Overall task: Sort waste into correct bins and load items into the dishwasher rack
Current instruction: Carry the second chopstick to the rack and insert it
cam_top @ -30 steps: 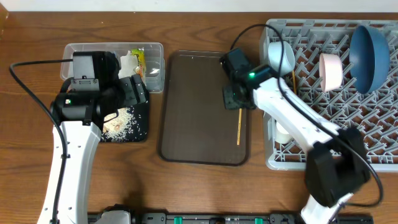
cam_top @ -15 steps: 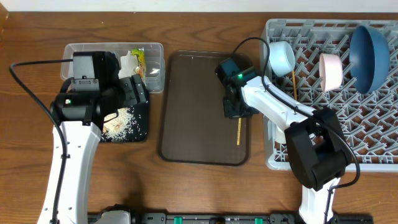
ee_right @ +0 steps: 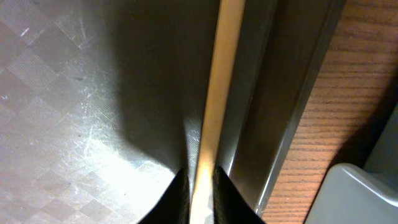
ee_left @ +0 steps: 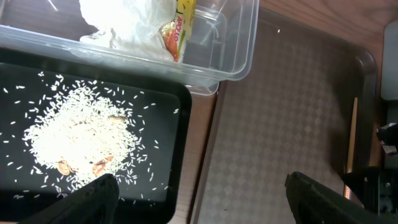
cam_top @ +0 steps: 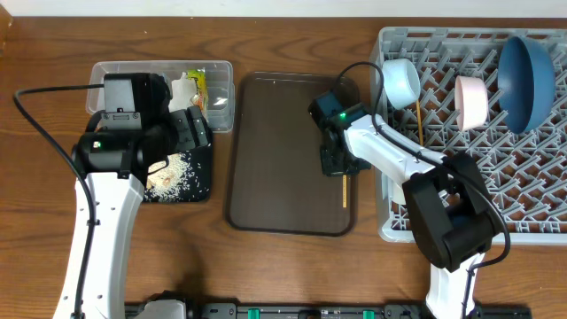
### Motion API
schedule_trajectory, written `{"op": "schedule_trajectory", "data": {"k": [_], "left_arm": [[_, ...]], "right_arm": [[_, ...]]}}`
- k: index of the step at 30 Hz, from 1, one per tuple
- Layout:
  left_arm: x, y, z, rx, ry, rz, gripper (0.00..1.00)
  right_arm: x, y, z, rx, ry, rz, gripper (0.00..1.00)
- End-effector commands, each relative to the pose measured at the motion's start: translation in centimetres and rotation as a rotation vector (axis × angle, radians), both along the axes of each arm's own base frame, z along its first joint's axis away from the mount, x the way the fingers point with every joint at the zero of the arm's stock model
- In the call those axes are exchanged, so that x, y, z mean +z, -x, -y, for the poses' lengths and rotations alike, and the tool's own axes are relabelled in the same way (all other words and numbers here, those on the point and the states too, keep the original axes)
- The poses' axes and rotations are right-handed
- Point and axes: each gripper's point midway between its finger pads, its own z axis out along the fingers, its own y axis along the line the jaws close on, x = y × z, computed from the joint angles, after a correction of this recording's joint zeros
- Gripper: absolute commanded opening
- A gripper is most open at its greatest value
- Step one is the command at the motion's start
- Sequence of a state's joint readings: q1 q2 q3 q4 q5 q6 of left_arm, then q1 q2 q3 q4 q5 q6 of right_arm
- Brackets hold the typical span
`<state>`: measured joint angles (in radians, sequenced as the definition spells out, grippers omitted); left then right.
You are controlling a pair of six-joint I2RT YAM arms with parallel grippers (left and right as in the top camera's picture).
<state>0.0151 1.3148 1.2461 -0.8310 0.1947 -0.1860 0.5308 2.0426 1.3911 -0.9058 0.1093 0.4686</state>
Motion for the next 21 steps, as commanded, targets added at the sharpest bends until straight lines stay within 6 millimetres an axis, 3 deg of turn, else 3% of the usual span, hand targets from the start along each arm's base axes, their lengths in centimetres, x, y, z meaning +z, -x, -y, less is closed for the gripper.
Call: {"op": "schedule_trajectory", "data": {"k": [1, 2, 8, 12, 17, 21], "left_arm": [[0.5, -0.3, -0.3, 0.009, -0.012, 0.010, 0.88], [0.5, -0.3, -0.3, 0.009, -0.012, 0.010, 0.88], [0.5, -0.3, -0.3, 0.009, -0.012, 0.010, 0.88], [0.5, -0.3, -0.3, 0.009, -0.012, 0.010, 0.88], [0.5, -0.3, -0.3, 0.009, -0.012, 0.010, 0.89], [0.5, -0.3, -0.3, 0.009, -0.012, 0.010, 0.88]], "right_arm": [[-0.6, 0.3, 0.1, -0.009, 0.015, 0.000, 0.05], [-0.7, 0.4, 0.1, -0.008, 0.014, -0.001, 0.01], [-1.1, 0.8, 0.0, -0.004, 0.010, -0.011, 0.01], [0.2, 0.0, -0.3, 0.001, -0.007, 0.018, 0.01], [6.2, -2.0, -0.7, 0.046, -0.061, 0.106, 0.01], [13.5, -3.3, -0.1, 0.073, -0.116, 0.234, 0.01]]}}
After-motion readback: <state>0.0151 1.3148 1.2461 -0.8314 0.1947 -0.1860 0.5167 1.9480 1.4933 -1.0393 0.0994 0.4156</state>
